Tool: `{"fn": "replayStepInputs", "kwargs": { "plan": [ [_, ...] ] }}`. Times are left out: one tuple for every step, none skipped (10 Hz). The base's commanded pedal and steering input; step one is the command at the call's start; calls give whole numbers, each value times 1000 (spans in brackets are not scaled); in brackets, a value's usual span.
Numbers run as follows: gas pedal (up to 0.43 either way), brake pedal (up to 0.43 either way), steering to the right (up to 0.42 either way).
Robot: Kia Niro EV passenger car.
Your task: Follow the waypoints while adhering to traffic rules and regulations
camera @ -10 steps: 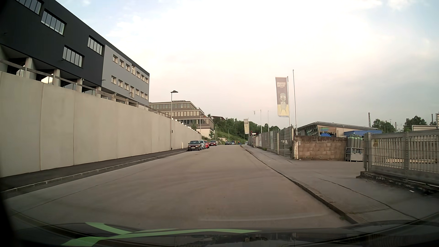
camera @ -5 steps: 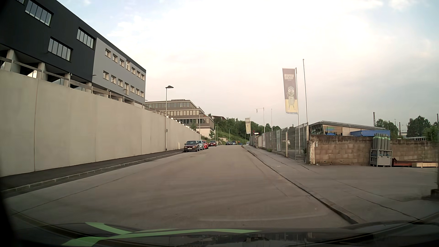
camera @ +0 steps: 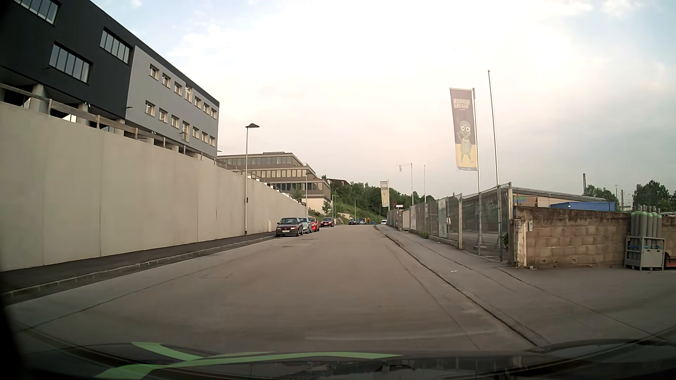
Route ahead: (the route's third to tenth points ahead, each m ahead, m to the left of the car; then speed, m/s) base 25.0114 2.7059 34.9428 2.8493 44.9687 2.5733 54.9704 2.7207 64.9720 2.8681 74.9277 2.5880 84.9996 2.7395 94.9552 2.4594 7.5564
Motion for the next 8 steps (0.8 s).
{"fn": "replayStepInputs", "kwargs": {
  "plan": [
    [98,0,-7],
    [98,0,-6],
    [98,0,-5],
    [98,0,-5],
    [98,0,-5],
    [98,0,-5],
    [98,0,-5],
    [98,0,-5]
  ]
}}
